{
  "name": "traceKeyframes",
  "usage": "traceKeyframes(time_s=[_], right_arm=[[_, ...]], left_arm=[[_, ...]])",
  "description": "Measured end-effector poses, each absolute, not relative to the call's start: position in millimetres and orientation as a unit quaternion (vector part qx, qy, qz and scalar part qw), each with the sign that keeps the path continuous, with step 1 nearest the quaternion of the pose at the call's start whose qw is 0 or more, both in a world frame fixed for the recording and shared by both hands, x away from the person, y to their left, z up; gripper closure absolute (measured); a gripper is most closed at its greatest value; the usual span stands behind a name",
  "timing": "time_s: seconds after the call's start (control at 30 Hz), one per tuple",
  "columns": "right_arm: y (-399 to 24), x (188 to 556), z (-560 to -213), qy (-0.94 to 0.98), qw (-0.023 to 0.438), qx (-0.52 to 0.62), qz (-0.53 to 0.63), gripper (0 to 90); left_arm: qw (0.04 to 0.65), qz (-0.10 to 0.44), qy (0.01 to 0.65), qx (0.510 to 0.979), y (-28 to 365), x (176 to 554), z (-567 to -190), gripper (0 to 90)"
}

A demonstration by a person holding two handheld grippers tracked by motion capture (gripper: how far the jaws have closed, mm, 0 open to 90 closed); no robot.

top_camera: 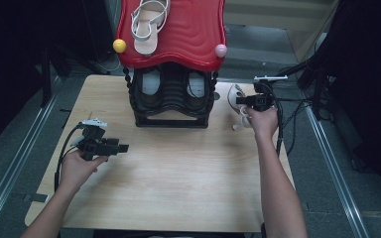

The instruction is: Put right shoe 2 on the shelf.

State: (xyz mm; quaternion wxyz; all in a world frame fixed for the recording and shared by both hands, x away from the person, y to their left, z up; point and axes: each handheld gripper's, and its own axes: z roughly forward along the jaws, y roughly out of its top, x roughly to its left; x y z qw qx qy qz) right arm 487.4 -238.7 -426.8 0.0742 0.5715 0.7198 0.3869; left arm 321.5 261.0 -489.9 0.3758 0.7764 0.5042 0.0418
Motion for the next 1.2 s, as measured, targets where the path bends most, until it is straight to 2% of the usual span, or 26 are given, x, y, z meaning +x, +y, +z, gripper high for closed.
traceKeyframes(time_s=[0.8,0.97,1.2], right_arm=[[-226,491,-342,0.717,0.082,0.55,0.42,88.7],[-223,491,-323,0.715,0.069,0.545,0.432,88.7],[-217,489,-286,0.714,0.087,0.536,0.442,88.6]], left_arm=[[0.376,0.044,0.502,0.777,260,325,-487,42.6],[0.377,0.043,0.498,0.78,260,326,-487,42.6],[0.379,0.046,0.491,0.783,257,327,-486,42.6]])
